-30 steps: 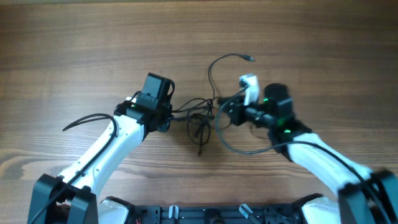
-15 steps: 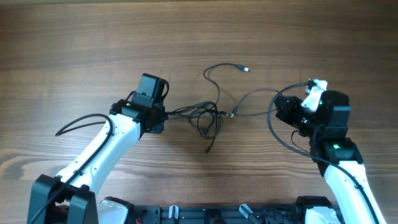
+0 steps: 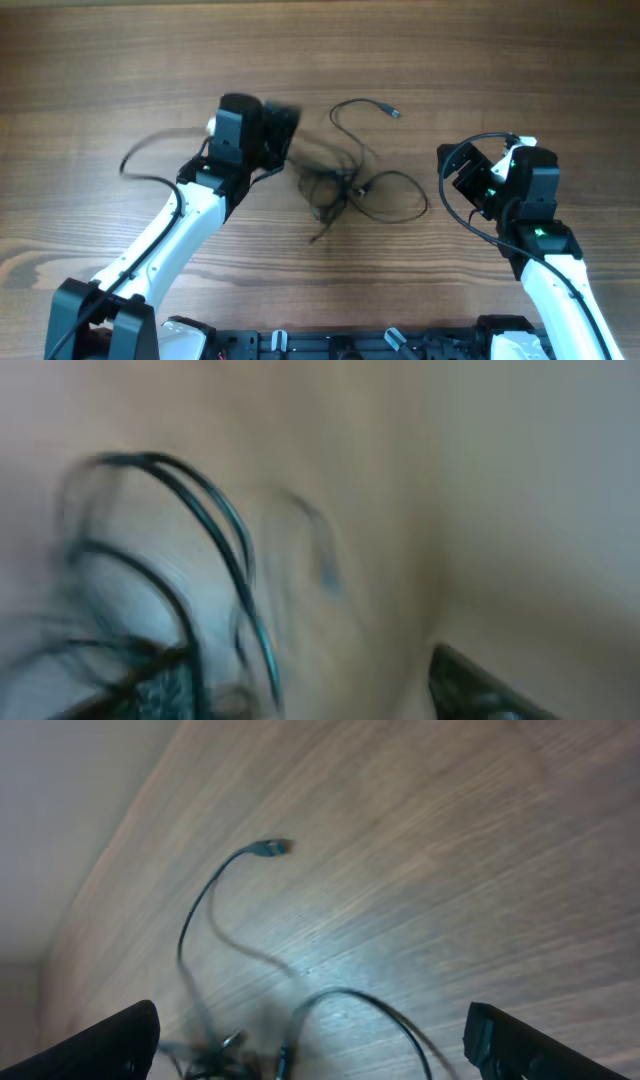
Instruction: Untangle cables
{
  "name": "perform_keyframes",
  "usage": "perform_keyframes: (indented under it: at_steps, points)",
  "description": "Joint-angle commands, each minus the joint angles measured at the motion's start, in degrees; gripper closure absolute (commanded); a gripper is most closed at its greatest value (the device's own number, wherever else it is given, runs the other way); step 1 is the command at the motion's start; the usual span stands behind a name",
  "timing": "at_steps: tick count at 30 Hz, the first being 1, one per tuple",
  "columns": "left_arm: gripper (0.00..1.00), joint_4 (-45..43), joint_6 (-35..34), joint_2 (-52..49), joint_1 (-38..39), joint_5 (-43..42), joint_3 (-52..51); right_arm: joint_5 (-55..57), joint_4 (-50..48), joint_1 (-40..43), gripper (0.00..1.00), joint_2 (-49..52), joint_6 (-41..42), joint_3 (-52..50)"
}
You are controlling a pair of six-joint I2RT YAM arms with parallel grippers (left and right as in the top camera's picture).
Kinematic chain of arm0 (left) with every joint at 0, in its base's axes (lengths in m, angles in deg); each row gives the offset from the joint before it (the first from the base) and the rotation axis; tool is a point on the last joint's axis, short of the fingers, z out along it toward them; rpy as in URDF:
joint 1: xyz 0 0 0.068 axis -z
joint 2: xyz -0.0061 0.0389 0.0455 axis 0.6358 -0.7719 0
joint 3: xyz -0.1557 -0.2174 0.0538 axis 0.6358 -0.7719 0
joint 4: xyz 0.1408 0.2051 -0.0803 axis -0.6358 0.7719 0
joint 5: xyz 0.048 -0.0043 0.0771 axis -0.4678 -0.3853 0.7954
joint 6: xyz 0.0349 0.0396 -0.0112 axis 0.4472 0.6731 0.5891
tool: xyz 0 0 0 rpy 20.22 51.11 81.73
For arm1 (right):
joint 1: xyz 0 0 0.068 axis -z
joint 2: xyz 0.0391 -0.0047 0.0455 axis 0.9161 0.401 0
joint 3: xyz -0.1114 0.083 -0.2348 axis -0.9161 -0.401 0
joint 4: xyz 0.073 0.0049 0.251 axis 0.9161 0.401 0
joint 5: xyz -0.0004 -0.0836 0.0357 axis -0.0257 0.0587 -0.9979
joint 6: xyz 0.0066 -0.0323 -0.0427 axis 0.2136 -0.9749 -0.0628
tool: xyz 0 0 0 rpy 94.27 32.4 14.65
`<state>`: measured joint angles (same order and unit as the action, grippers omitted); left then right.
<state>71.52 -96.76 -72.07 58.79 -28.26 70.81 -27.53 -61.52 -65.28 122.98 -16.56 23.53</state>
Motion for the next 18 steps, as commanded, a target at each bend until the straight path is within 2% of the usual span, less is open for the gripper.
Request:
perform_keyframes:
  at_steps: [1, 3, 7, 11, 12, 14, 16, 18]
  points:
    - [0.01, -2.8, 26.5, -0.4, -0.3, -15.1, 0.4, -8.1, -0.7, 0.2, 0.00, 0.4, -7.4, 0.4]
    - [0.00, -0.3, 25.6, -0.4, -0.3, -11.1, 0.4, -11.5, -1.2, 0.2, 0.00, 0.4, -10.0, 0.4]
    - [0.00, 6.6, 18.5, -0.4, -0.3, -4.5, 0.4, -19.8, -5.5, -1.5, 0.00, 0.4, -16.5, 0.4]
    - [0.00, 10.0, 12.6, -0.4, -0.3, -1.9, 0.4, -23.3, -13.4, -7.6, 0.00, 2.6, -25.5, 0.4]
    - [0.05, 9.8, 11.2, -0.4, -0.3, -1.9, 0.4, -23.2, -15.7, -9.8, 0.00, 4.2, -27.5, 0.4]
    - [0.23, 8.8, 8.0, -0.4, -0.3, -2.0, 0.4, -23.2, -20.0, -13.3, 0.00, 8.3, -29.7, 0.4]
    - [0.62, 7.7, 5.8, -0.4, -0.3, -2.0, 0.4, -21.9, -25.1, -15.9, 0.00, 13.7, -30.2, 0.4]
    - [0.89, 7.0, 5.8, -0.4, -0.3, -2.1, 0.4, -22.0, -29.6, -16.8, 0.00, 18.6, -30.0, 0.4]
